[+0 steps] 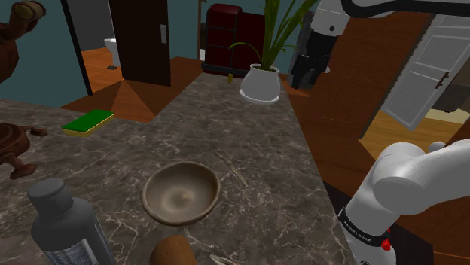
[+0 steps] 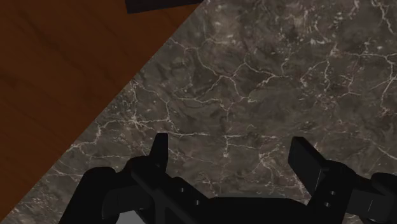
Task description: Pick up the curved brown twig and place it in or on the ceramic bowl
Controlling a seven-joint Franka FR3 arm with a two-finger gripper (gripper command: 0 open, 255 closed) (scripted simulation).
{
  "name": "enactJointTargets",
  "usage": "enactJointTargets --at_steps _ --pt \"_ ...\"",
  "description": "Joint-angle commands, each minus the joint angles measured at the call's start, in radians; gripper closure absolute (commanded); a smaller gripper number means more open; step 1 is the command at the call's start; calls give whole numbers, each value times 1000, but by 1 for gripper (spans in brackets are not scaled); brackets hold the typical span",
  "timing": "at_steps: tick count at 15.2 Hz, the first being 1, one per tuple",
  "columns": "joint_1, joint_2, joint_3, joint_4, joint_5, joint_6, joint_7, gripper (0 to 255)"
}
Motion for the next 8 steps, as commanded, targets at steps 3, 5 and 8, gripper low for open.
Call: enactJointTargets --at_steps 3,5,8 --pt "14 -5 35 -36 25 25 44 0" --pt "29 -6 71 -69 50 51 89 0" --pt "52 3 126 -109 90 93 155 0"
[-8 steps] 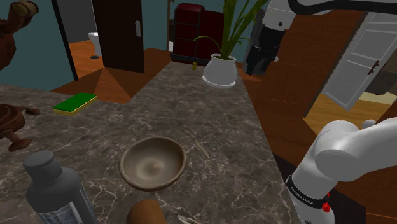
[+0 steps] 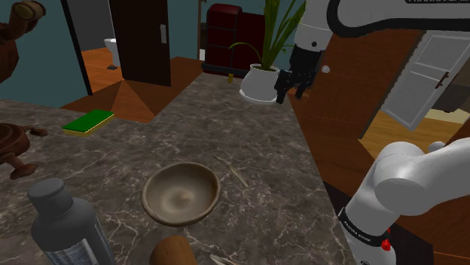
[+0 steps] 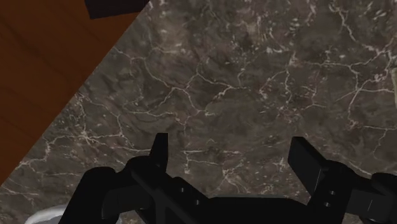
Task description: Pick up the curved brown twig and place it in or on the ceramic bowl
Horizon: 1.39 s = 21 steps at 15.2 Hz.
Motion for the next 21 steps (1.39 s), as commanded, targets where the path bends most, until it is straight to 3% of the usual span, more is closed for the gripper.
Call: enactJointTargets --at_steps 1,13,19,21 --pt "17 -1 38 -28 28 24 47 0" --pt "104 170 274 -72 164 230 311 0" --pt "124 322 398 -27 186 342 452 0" --pt "123 329 401 -36 185 357 453 0"
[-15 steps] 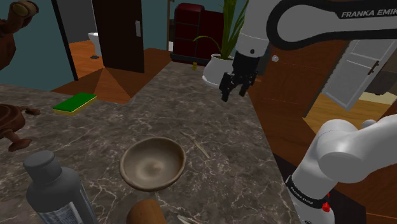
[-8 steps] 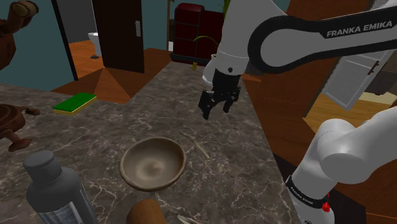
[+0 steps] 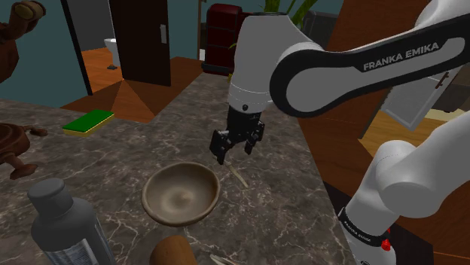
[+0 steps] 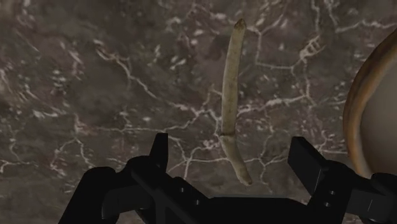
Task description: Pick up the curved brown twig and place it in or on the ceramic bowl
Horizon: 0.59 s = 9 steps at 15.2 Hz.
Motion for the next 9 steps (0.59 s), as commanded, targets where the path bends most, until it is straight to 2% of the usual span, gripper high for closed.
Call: enactJointTargets --at_steps 1,6,9 --pt "-1 17 9 -9 -1 26 8 0" --pt "-7 57 24 -55 -8 111 17 0" --pt "-7 57 24 -55 -8 111 17 0"
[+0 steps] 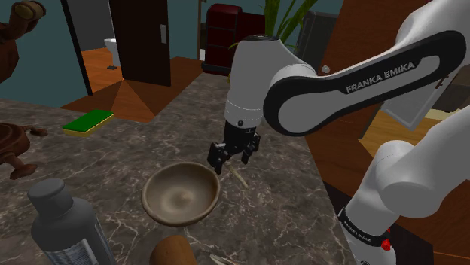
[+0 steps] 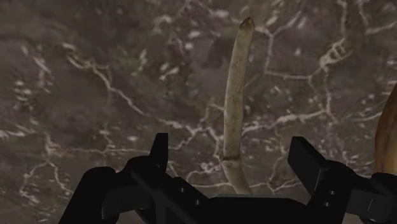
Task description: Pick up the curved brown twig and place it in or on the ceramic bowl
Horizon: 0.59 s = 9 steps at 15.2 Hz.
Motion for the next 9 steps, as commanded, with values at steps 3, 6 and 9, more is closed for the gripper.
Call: enactJointTargets --at_steps 3,6,9 --pt "0 1 0 -2 0 3 0 0" --pt "0 1 0 -2 0 3 0 255" --pt "-1 4 1 -1 -1 5 1 255"
